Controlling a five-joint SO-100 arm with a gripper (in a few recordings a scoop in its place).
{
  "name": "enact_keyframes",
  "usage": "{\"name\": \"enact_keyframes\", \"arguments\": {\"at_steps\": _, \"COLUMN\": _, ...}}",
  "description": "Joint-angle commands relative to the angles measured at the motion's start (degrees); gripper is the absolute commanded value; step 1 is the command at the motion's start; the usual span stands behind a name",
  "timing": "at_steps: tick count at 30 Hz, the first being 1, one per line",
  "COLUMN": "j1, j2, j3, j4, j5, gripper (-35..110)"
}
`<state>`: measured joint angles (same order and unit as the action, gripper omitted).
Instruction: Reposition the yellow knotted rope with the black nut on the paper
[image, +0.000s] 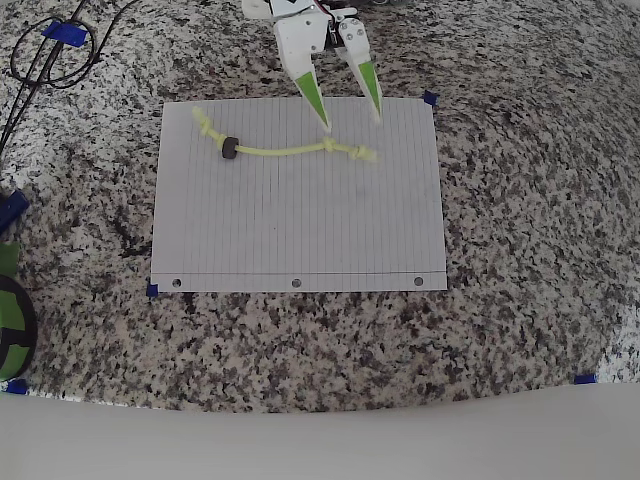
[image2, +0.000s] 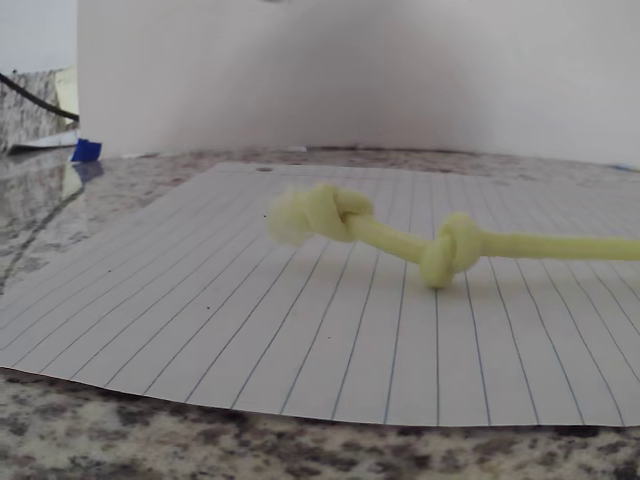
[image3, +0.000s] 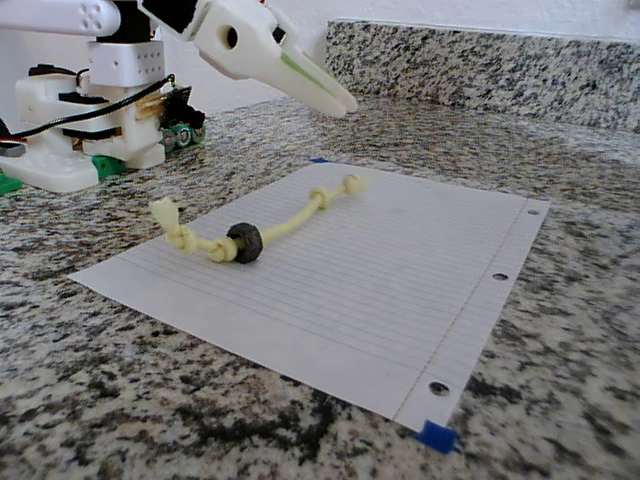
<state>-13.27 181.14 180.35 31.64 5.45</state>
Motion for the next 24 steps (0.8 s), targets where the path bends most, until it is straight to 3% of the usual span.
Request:
{"name": "enact_keyframes", "arguments": {"at_steps": 1, "j1": -0.4, "j2": 0.5, "j3": -0.3, "j4": -0.8, "j5": -0.1, "gripper": 67}}
{"name": "enact_keyframes", "arguments": {"at_steps": 12, "j1": 5.1, "j2": -2.4, "j3": -3.4, "j4": 1.9, "j5": -6.5, "gripper": 57}}
{"name": "enact_keyframes", "arguments": {"at_steps": 20, "j1": 13.7, "j2": -12.9, "j3": -12.4, "j4": 11.4, "j5": -24.5, "gripper": 48}}
{"name": "enact_keyframes", "arguments": {"at_steps": 21, "j1": 14.4, "j2": -14.5, "j3": -13.6, "j4": 13.8, "j5": -25.8, "gripper": 45}}
{"name": "enact_keyframes", "arguments": {"at_steps": 24, "j1": 16.7, "j2": -18.4, "j3": -16.4, "j4": 17.7, "j5": -31.6, "gripper": 17}}
